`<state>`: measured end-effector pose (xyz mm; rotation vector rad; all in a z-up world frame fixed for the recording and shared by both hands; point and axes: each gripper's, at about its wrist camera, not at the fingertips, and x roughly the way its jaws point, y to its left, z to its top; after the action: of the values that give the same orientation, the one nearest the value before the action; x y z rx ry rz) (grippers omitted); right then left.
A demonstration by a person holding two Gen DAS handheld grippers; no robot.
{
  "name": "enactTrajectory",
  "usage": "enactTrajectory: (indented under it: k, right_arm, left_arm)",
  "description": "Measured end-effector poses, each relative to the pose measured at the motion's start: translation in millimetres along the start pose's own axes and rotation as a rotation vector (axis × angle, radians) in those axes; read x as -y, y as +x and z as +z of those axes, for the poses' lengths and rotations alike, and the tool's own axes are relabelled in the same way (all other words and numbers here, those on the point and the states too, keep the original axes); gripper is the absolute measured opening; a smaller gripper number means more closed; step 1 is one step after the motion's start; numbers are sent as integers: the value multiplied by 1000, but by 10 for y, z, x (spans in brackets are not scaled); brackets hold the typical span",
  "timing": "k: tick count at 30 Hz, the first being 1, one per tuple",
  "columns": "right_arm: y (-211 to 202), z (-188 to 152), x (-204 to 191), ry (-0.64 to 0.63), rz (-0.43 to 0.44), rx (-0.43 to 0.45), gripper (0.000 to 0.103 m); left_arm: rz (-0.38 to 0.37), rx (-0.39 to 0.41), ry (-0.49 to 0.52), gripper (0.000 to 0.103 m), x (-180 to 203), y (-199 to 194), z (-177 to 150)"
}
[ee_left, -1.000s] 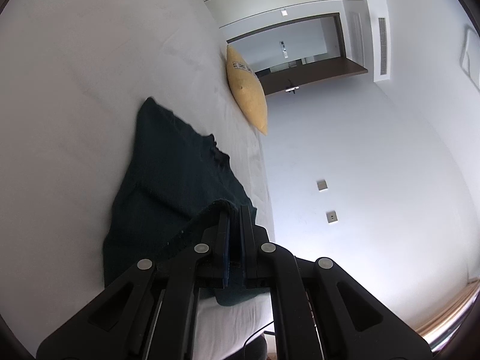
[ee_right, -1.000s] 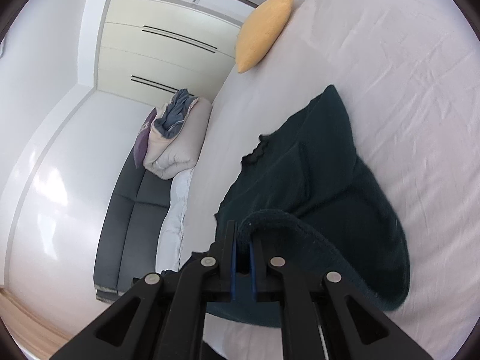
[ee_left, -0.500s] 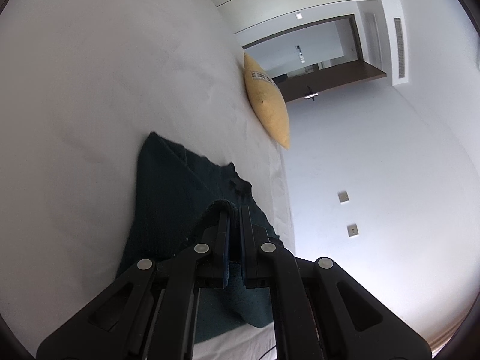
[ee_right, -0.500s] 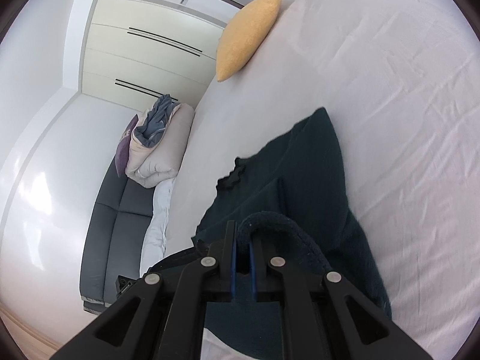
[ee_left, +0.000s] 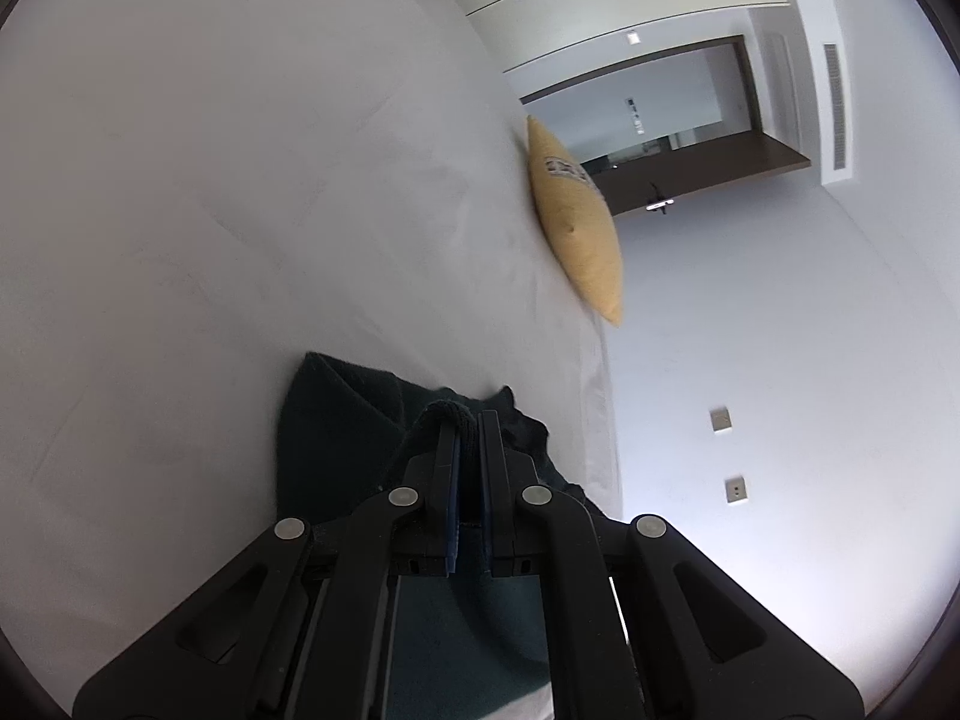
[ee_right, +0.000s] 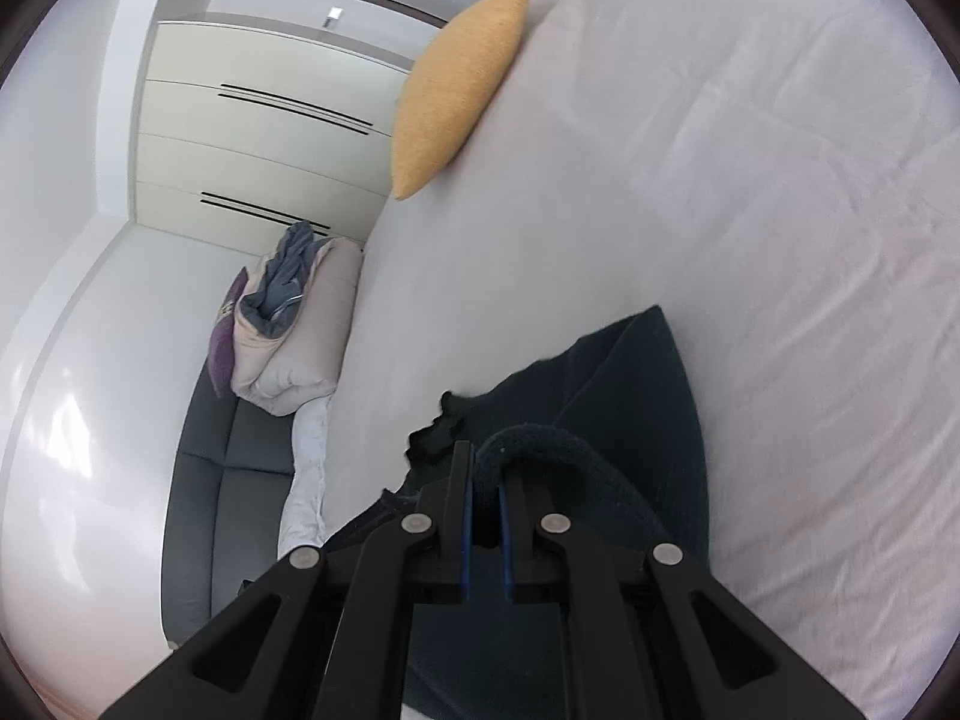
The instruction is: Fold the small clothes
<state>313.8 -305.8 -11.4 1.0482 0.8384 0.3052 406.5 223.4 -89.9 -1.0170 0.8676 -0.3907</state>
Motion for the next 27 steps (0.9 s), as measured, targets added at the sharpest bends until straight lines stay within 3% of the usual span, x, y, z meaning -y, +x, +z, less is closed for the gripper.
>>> enactTrajectory:
  k: [9,27]
  right_arm:
    - [215,168,170,37,-33,-4,8]
    - [326,213,260,64,-58,-8,8]
  left_arm:
    - [29,-9,-25,4,-212,379,82]
    - [83,-35,-13,4,-293,673,289]
